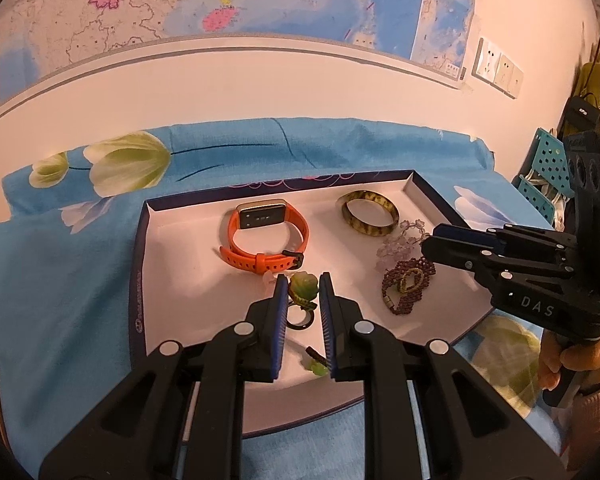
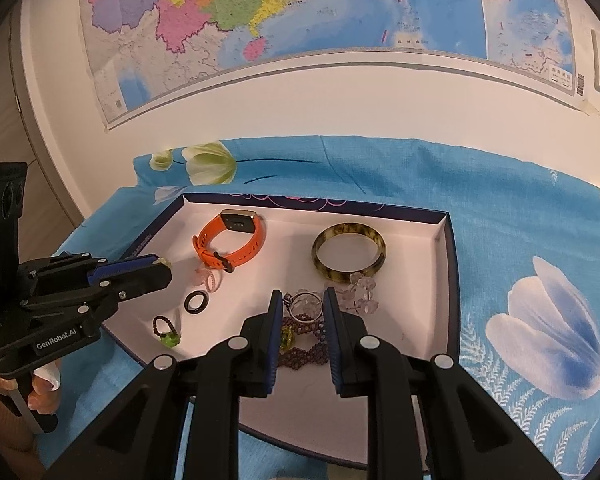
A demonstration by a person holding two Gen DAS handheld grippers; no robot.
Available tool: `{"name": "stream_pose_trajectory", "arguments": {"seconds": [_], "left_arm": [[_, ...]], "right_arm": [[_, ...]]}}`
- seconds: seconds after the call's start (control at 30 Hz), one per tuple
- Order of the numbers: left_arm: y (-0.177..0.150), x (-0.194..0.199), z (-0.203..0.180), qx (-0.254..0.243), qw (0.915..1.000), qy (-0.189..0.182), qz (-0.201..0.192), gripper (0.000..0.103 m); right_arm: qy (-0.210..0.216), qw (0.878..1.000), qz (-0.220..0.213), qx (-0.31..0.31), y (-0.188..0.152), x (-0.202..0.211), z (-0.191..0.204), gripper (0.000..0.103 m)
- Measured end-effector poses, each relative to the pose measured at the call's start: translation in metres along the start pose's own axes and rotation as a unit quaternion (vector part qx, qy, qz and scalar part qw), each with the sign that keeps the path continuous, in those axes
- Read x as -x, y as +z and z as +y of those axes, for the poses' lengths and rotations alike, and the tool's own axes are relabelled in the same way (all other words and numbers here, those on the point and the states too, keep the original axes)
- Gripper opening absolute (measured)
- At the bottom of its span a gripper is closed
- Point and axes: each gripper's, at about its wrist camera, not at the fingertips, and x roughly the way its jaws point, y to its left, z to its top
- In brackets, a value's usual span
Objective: Organize jewelry
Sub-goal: 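Lower the bead and silver ring into the tray and open both tools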
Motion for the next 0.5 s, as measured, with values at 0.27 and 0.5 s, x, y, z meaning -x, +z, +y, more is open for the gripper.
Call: {"name": "stream_pose_trajectory", "arguments": {"seconds": [0.27, 0.5], "left_arm": [[0.0, -0.008, 0.0, -0.002, 0.9999, 0.006, 0.008, 0.016], [0.0, -0.014, 0.0, -0.003, 0.9998, 0.01, 0.015, 0.016]], "right_arm": [[-0.002, 1.0, 0.008, 0.0, 0.001, -0.006, 0.0, 0.019], [-0.003, 1.0, 0.016, 0.0, 0.003, -0.011, 0.0, 0.019]]}}
